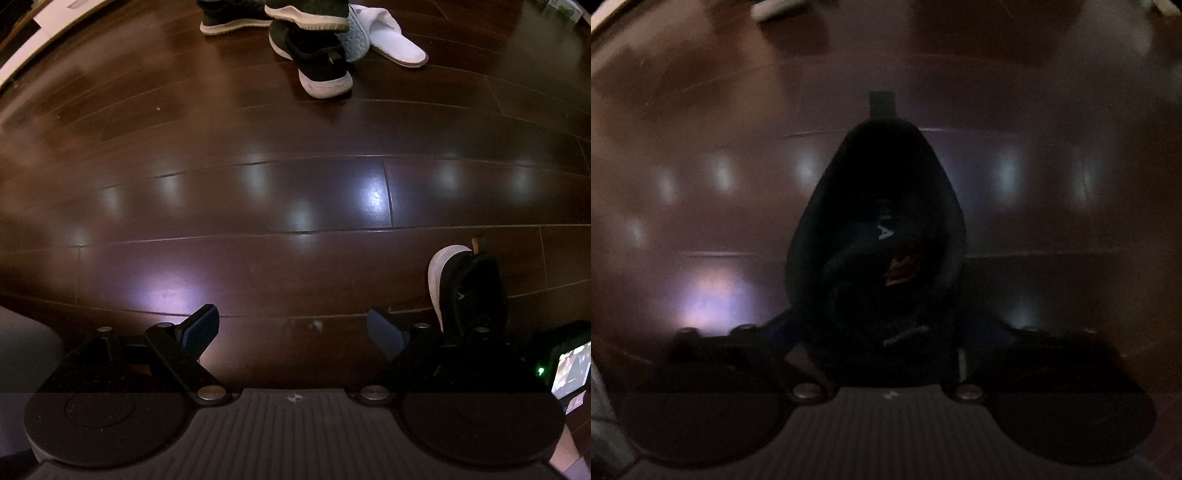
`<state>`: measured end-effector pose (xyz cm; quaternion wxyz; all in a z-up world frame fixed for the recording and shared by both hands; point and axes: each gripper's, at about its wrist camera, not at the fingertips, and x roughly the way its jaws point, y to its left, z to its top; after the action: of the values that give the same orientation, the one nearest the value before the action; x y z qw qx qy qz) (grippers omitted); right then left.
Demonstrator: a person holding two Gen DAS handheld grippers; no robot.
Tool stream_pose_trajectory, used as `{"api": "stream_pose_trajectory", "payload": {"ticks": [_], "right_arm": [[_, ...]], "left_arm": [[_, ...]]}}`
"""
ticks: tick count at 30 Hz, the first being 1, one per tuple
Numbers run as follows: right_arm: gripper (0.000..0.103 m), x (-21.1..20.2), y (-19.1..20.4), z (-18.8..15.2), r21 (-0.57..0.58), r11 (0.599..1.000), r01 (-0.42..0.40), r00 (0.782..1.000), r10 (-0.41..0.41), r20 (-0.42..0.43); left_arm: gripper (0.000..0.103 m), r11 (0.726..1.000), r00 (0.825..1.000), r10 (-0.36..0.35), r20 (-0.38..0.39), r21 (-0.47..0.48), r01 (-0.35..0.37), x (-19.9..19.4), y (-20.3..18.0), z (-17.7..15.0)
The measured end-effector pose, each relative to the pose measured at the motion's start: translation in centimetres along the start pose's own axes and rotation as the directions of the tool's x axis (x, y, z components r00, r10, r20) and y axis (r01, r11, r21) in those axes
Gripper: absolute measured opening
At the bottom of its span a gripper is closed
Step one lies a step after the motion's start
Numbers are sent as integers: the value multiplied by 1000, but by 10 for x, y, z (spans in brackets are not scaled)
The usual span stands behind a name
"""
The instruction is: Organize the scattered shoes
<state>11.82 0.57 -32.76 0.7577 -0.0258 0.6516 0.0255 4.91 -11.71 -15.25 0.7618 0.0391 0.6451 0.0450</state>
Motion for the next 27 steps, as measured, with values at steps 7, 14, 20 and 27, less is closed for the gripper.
{"api": "stream_pose_trajectory", "payload": {"ticks": [7,14,20,27], "right_arm": [[103,10,-57,-37,-23,998,-52,999,52,-5],[100,20,-135,-84,-31,998,-52,999,52,-1],[94,14,-148,-123,-7,999,-51,999,50,-18],[86,-24,-156,-153,-17,999,-31,1000,31,-2]], "left_arm": [[91,1000,1000,2,-4,-3,-2,0,2,-1],[91,1000,1000,10,-12,-3,-10,3,3,-1],[91,1000,1000,10,-26,-12,-10,5,10,-3],[91,1000,1000,2,-31,-21,-3,5,15,-2]]}}
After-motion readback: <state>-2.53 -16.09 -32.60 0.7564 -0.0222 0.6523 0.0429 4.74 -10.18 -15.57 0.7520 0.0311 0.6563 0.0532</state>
